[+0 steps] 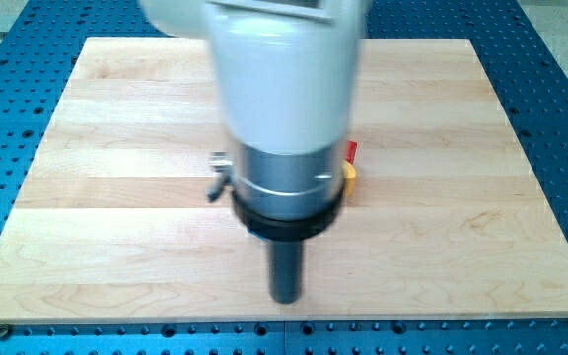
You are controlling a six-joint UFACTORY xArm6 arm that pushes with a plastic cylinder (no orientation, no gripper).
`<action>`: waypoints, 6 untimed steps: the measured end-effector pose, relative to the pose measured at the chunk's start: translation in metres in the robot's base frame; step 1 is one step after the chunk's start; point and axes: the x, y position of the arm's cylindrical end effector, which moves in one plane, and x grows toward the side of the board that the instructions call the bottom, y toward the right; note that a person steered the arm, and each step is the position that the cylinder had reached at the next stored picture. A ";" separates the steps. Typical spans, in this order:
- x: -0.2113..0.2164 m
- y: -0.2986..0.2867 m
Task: Go to the bottom left side of the triangle
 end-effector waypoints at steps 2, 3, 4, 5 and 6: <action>0.000 0.024; -0.004 0.025; -0.023 -0.016; -0.056 -0.090; -0.051 -0.110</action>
